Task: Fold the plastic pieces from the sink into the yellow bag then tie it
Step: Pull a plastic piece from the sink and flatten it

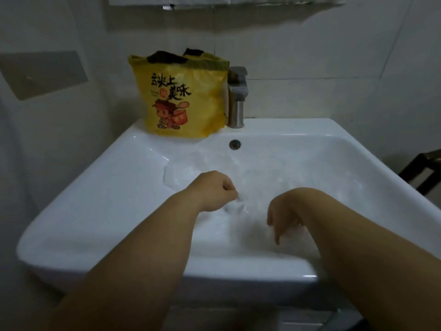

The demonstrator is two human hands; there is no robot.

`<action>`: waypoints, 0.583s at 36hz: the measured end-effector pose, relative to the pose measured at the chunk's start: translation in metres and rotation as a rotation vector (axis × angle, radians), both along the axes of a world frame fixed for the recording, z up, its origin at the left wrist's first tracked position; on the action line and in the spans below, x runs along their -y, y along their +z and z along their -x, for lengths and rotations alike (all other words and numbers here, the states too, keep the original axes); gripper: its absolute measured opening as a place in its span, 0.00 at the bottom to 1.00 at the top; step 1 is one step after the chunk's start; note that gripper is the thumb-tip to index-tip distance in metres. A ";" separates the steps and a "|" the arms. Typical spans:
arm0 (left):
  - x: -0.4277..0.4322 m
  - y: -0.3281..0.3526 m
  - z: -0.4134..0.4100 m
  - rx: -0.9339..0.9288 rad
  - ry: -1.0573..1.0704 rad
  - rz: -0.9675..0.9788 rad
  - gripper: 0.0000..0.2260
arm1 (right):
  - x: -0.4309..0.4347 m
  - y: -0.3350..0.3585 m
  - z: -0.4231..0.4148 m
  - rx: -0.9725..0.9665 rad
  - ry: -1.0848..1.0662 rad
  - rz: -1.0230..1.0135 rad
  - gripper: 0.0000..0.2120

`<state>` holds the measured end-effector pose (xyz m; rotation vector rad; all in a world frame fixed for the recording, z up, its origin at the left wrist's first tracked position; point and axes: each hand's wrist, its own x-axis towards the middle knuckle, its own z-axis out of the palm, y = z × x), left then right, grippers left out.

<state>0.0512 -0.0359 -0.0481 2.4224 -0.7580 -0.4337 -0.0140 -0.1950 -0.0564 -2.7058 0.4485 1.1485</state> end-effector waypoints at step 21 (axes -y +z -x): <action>0.001 0.020 0.007 -0.331 -0.006 0.593 0.16 | -0.006 0.036 0.001 1.100 -0.742 -1.320 0.14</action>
